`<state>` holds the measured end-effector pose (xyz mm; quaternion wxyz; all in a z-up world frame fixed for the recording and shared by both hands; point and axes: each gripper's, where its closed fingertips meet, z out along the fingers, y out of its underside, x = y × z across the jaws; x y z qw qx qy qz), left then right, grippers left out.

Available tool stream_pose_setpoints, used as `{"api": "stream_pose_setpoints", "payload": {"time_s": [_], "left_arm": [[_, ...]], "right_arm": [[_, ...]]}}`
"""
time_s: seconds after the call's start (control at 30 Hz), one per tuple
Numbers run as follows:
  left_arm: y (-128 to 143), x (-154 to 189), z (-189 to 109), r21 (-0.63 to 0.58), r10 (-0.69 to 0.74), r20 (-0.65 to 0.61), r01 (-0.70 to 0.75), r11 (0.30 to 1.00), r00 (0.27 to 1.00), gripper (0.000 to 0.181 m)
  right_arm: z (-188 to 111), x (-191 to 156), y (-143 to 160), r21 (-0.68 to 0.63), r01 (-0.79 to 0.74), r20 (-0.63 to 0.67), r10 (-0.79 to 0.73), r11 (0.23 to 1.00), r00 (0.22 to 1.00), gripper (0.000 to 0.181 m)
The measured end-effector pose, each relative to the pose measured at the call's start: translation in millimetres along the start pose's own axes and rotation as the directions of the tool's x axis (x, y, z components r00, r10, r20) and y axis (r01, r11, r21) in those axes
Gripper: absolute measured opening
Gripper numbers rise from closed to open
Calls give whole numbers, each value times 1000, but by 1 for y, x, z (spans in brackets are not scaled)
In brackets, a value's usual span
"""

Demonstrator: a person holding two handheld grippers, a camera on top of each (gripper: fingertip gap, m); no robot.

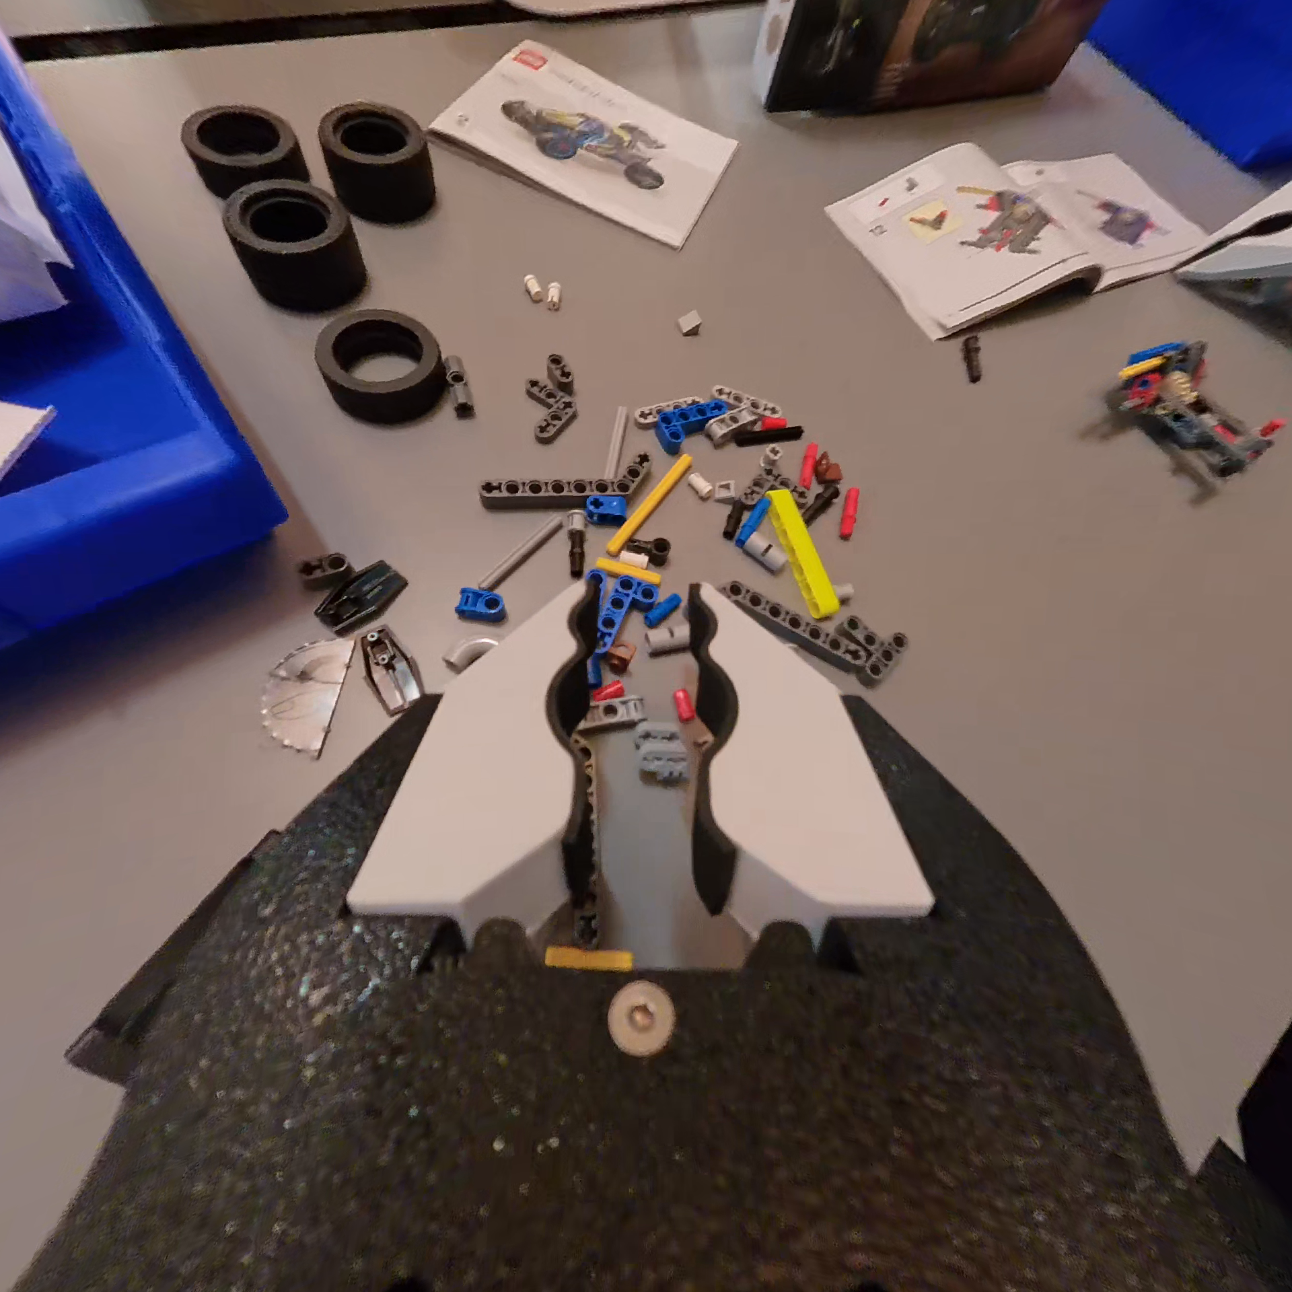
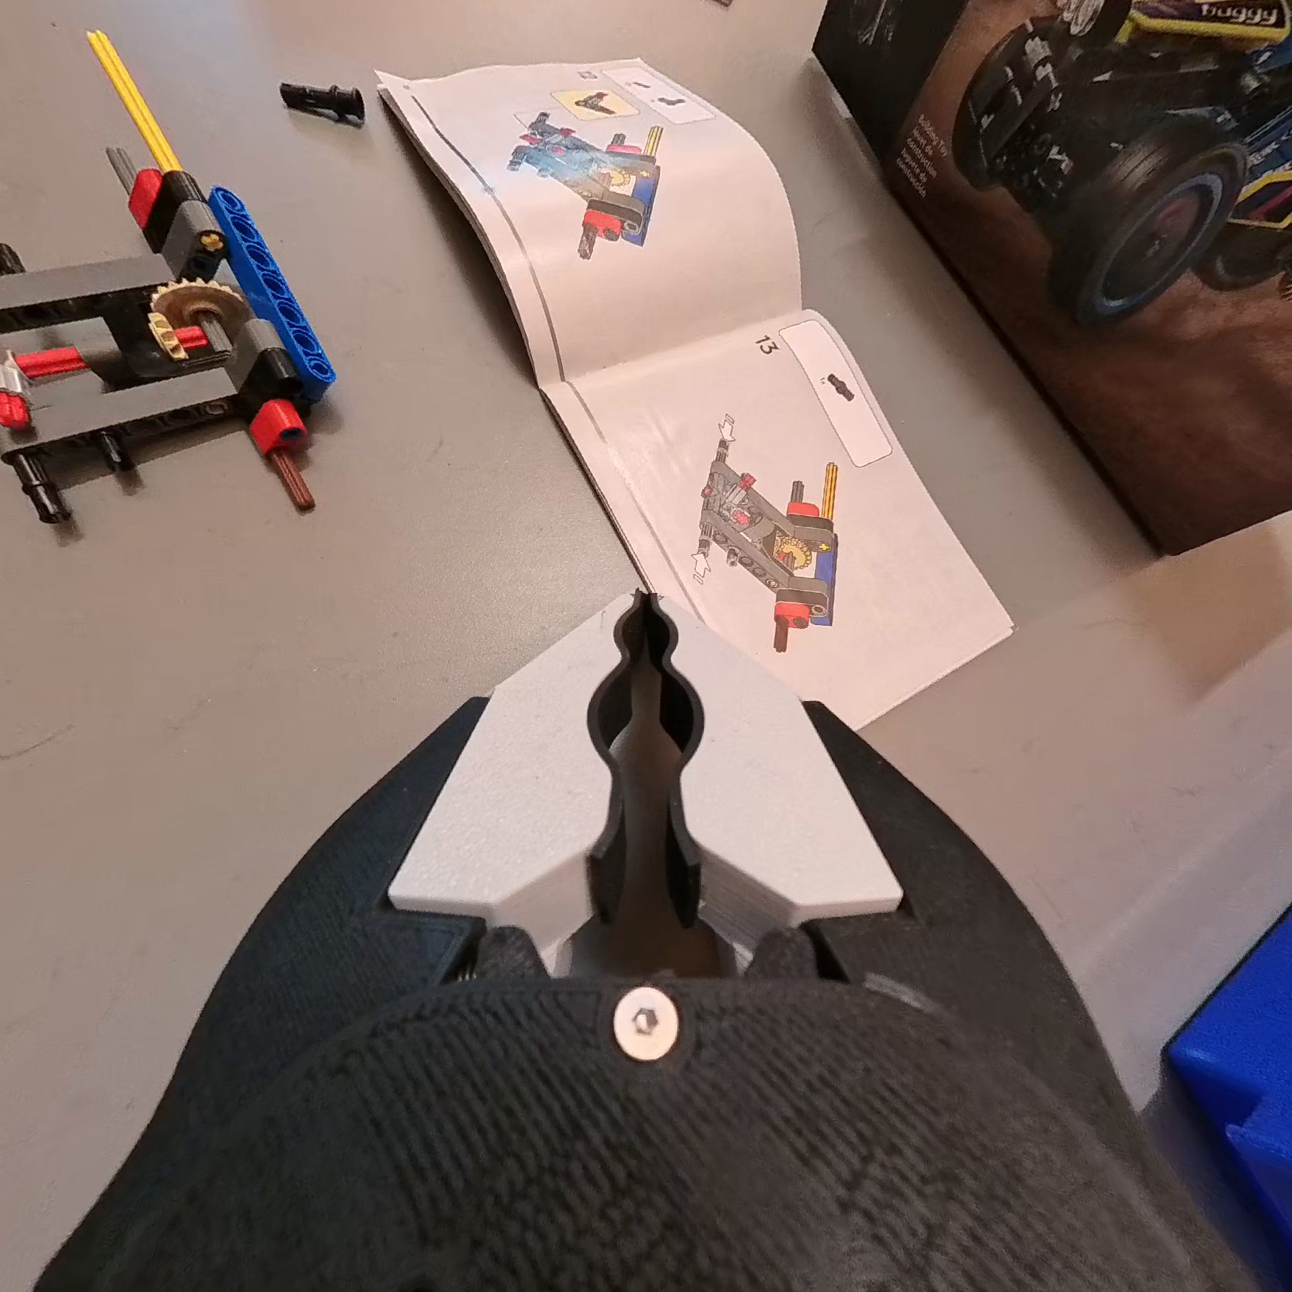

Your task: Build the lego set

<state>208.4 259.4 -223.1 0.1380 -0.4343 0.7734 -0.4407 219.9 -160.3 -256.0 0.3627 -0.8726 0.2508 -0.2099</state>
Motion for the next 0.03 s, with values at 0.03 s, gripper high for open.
{"api": "stream_pose_setpoints", "payload": {"time_s": [0.03], "left_arm": [[-2, 1, -2, 19, -5, -12, 5, 1000, 1000, 24]], "right_arm": [[0, 0, 0, 0, 0, 0, 0, 1000, 1000, 0]]}}
